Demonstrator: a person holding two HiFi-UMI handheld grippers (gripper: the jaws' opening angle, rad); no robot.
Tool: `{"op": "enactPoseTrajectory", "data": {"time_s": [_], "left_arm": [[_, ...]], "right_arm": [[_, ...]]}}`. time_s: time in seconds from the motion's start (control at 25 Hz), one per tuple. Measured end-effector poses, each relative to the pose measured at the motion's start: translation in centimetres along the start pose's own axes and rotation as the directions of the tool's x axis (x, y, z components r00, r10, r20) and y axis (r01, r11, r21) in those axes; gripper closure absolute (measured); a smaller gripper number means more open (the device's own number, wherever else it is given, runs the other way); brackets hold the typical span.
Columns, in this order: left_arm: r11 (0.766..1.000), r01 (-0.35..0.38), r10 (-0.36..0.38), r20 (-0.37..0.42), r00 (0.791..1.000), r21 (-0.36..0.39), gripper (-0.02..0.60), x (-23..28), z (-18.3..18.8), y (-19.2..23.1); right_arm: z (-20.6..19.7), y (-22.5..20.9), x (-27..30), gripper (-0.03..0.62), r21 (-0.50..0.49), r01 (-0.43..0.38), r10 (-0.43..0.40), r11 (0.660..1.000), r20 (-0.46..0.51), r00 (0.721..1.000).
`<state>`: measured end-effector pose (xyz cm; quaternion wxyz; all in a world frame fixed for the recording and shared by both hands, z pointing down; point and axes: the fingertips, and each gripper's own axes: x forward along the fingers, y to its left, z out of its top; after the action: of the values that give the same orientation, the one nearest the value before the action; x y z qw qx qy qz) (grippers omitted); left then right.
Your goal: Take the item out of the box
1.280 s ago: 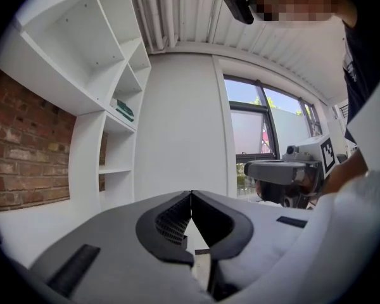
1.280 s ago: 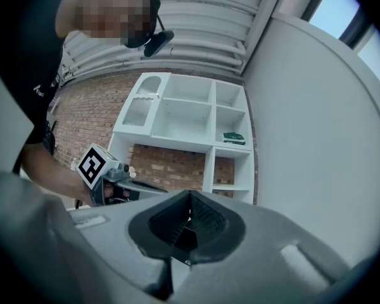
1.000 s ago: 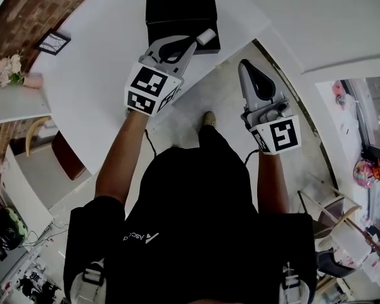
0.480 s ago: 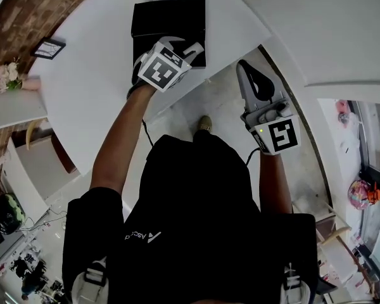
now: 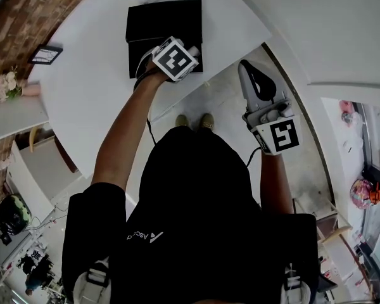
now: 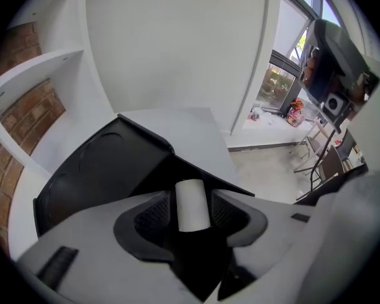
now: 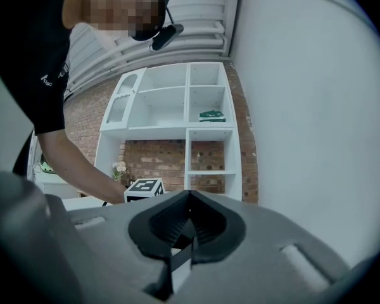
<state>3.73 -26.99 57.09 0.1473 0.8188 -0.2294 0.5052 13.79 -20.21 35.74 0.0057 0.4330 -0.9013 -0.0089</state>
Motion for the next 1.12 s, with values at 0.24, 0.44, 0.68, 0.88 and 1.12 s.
{"op": "enactPoseTrajectory", "data": {"time_s": [0.24,0.44,0.68,0.88,1.12], "left_arm": [[0.999,0.016,-0.015,-0.049,0.999,0.027,0.385,1.6,-0.2,0.8],[0.998,0.060,-0.060,-0.062,0.996,0.008,0.385,2.3,-0.2,0.4],[0.992,0.110,-0.112,-0.026,0.993,-0.064,0.403,2.0,0.0,-0.5],[0.991,0.105,-0.100,0.063,0.993,-0.081,0.405,-0.7,1.1,-0.4],[0.991,0.099,-0.068,0.295,0.953,-0.091,0.405,-7.1,3.4,-1.5]], "right_arm": [[-0.3,-0.6,0.5,0.595,0.028,0.027,-0.027,0.999,0.005,1.000],[-0.8,-1.2,0.6,0.595,0.034,0.049,-0.049,0.998,0.009,0.999],[-1.1,-1.0,0.9,0.594,0.033,0.050,-0.049,0.998,-0.023,0.999],[-1.1,-0.6,1.6,0.595,0.037,0.042,-0.041,0.998,-0.024,0.999],[-0.1,0.6,2.6,0.594,0.035,0.022,-0.022,0.999,0.002,1.000]]}}
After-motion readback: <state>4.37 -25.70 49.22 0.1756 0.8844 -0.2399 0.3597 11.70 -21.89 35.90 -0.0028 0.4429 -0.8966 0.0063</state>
